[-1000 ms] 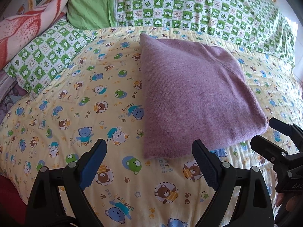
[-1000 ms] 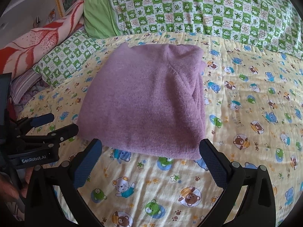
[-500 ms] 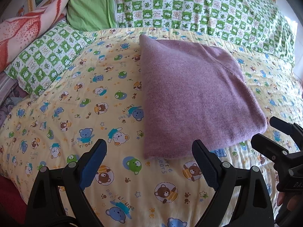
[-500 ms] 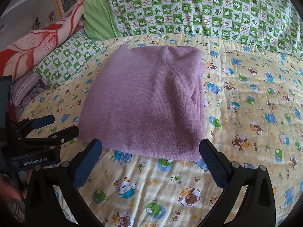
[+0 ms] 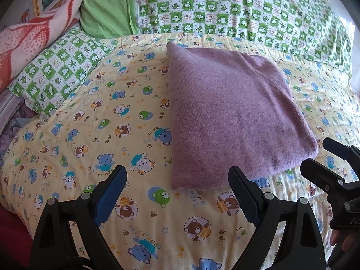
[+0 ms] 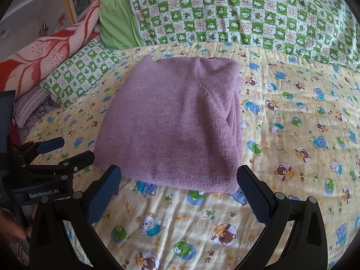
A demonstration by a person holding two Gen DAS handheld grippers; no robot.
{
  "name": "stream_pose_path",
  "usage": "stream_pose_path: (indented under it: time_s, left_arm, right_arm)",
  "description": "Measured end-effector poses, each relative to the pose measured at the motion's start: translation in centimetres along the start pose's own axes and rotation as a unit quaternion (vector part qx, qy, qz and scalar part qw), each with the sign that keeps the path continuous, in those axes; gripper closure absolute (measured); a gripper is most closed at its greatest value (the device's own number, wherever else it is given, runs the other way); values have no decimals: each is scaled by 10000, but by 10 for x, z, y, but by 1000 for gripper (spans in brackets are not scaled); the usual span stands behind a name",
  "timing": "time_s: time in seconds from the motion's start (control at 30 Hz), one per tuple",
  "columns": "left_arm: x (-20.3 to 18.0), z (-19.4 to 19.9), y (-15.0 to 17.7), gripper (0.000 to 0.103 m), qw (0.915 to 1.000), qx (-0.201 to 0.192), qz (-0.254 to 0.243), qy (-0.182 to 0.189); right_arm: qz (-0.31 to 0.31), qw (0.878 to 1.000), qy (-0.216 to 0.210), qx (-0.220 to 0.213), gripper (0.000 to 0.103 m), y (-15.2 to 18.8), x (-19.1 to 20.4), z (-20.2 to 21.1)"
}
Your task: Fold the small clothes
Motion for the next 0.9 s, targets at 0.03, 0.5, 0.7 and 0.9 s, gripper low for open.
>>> stream_pose_path:
  time_s: [0.03,0.5,0.7,0.9]
  left_arm:
    - [0,0,0,11,10000,1,-6,-9]
    - [4,0,-3,11,10000,11,41,-34]
    - [4,1,-4,11,10000,4,52,-34]
    - [6,2,-4,11,9999,10,106,-39]
  right_arm:
    - [0,10000,-5,0,1,-1,0,0]
    - [-28,10000,-30,-69,1,-7,0,5]
    - [-36,9999,-50,-109,1,-11,3,7]
    - [3,9999,-78,-130,1,-14,7,7]
Point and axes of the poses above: each gripper's, at about its wrist camera, not at the fingertips, and z roughly against the way its jaws point, x to its left, y to its underside, the point moved 10 cm from there along -z, roughly the way its jaws point, and after that the axes turned 6 degrees about x, right-handed, at the moved point
